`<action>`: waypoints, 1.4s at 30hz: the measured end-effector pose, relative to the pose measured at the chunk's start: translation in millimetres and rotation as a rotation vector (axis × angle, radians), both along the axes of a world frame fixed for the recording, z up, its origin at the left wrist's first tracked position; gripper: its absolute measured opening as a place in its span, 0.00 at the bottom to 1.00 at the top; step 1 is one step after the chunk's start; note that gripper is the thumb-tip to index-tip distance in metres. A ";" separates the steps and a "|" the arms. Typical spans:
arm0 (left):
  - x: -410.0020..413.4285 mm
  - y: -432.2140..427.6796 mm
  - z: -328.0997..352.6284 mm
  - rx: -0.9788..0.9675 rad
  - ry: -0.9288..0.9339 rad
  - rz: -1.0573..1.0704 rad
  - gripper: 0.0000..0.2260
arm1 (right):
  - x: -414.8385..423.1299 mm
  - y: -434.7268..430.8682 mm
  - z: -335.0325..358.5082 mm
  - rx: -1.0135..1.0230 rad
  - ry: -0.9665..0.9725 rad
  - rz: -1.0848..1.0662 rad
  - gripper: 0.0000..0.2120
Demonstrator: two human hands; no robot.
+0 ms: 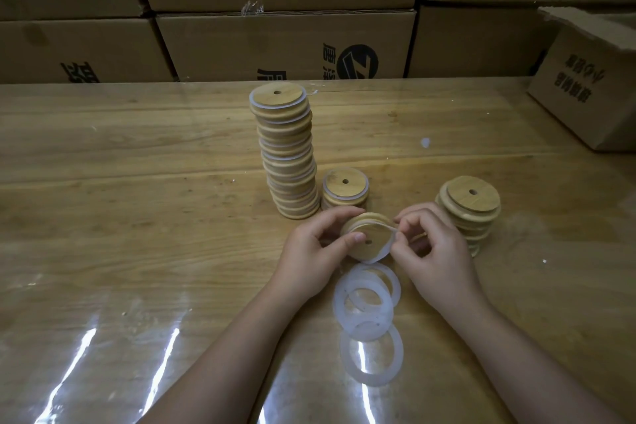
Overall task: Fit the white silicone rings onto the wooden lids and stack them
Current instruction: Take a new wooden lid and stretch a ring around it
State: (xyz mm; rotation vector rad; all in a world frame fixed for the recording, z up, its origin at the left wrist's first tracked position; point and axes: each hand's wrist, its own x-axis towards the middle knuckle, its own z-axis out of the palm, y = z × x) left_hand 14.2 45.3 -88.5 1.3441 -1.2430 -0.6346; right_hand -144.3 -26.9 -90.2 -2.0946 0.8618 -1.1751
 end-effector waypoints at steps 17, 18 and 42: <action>2.3 2.5 4.1 0.026 0.063 -0.001 0.15 | -0.2 -4.1 -4.4 0.145 0.008 0.098 0.10; 2.3 3.0 4.4 0.031 0.077 -0.001 0.14 | -0.3 -4.4 -4.8 0.161 0.009 0.099 0.10; 1.4 2.2 5.2 0.035 -0.002 0.012 0.11 | 0.4 -4.2 -3.8 0.060 0.117 0.044 0.15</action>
